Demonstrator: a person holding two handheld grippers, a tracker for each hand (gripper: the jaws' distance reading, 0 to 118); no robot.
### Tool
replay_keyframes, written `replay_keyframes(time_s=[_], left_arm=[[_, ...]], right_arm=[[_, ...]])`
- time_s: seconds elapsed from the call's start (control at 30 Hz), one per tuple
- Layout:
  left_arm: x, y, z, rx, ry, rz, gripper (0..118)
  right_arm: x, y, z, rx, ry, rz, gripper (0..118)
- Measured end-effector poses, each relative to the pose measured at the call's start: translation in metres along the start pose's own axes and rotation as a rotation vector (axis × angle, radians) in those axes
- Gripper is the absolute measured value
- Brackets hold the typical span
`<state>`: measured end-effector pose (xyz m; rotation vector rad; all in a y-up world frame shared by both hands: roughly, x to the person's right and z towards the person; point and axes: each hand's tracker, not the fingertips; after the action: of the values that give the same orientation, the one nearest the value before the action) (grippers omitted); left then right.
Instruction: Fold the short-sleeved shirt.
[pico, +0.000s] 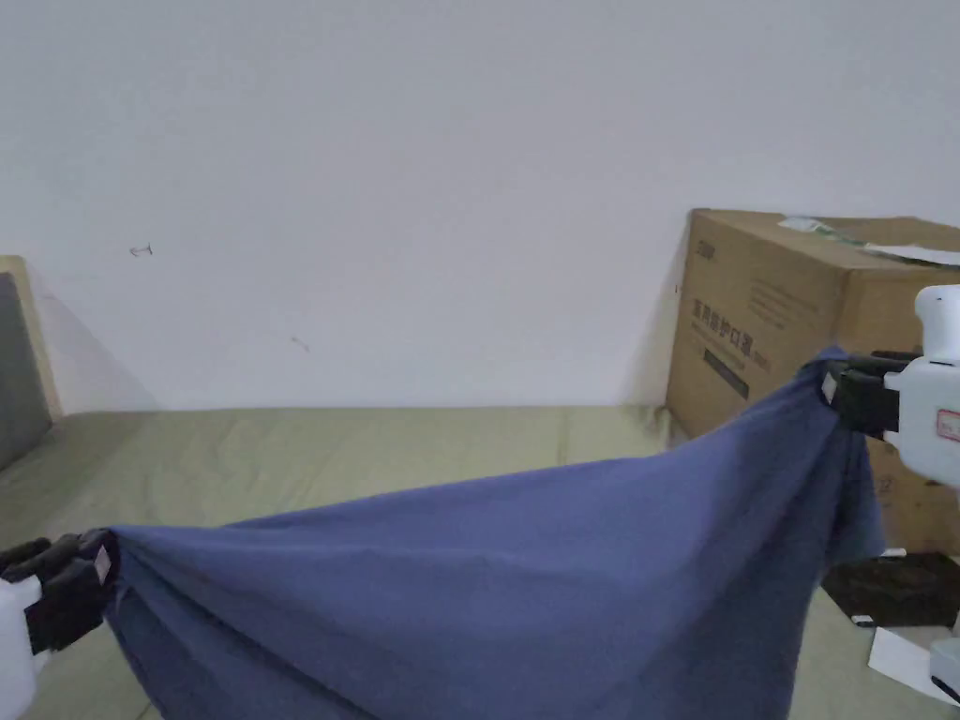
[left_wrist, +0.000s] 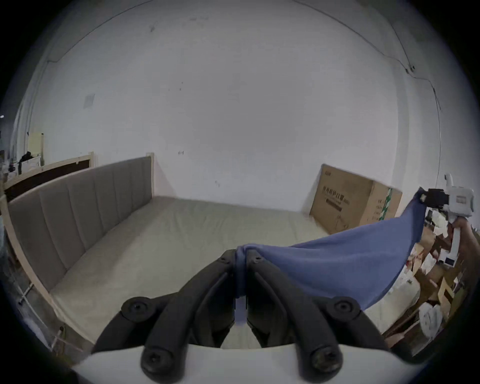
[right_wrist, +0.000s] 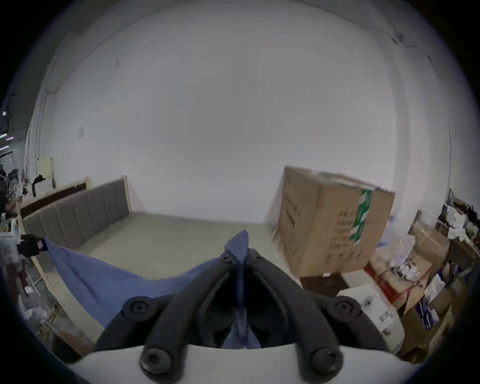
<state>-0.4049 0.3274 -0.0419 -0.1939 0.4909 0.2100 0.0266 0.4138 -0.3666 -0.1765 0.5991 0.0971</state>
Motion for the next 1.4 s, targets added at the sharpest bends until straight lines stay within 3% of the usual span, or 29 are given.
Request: replay_keyframes(time_s=[0.27,0.6,0.77,0.87,1.0,1.1,1.23,1.4], left_arm=[[0.017,0.128,-0.015,0.076,0.023,-0.043,6],[0.019,0.217,-0.106,0.031,0.125,-0.117,6],[0.018,0.236,-0.174,0.024,0.159,-0.136,6],[0.021,0.242,-0.217,0.05,0.173,-0.165,6],[0.022,0.251,-0.279,0.06,0.187,-0.183,6],[0.026,0.25,-0.333,0.04,0.242,-0.279,6],[0.023,0.244,-0.383,0.047,0.246,-0.234,6],[0.022,0.212,-0.438,0.056,0.251,-0.271,6]], right_arm=[[0.005,0.079,0.015,0.12,-0.022,-0.047,4],[-0.016,0.16,-0.098,0.163,-0.057,-0.026,4],[-0.025,0.185,-0.174,0.179,-0.072,0.017,4],[-0.024,0.195,-0.221,0.188,-0.062,-0.029,4],[-0.028,0.202,-0.278,0.209,-0.069,-0.013,4],[-0.028,0.204,-0.325,0.215,-0.09,0.02,4],[-0.022,0.19,-0.375,0.208,-0.109,-0.039,4],[-0.02,0.151,-0.421,0.188,-0.143,0.012,4]])
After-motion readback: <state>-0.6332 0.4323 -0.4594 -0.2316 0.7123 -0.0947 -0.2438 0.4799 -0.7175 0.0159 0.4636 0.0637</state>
